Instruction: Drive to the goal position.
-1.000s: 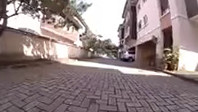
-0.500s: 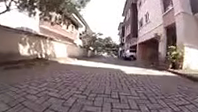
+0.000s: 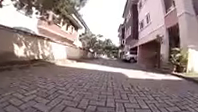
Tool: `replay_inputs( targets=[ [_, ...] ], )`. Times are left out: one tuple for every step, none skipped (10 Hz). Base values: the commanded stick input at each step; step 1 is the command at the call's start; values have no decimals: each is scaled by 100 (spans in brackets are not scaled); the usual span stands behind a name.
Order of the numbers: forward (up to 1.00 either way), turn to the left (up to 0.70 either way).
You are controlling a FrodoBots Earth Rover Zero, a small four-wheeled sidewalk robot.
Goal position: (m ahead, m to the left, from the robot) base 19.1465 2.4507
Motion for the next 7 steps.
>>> replay_inputs(
  targets=[
    [70,-13],
    [70,-9],
    [70,-5],
    [70,-1],
    [70,0],
    [70,0],
    [70,0]
  ],
)
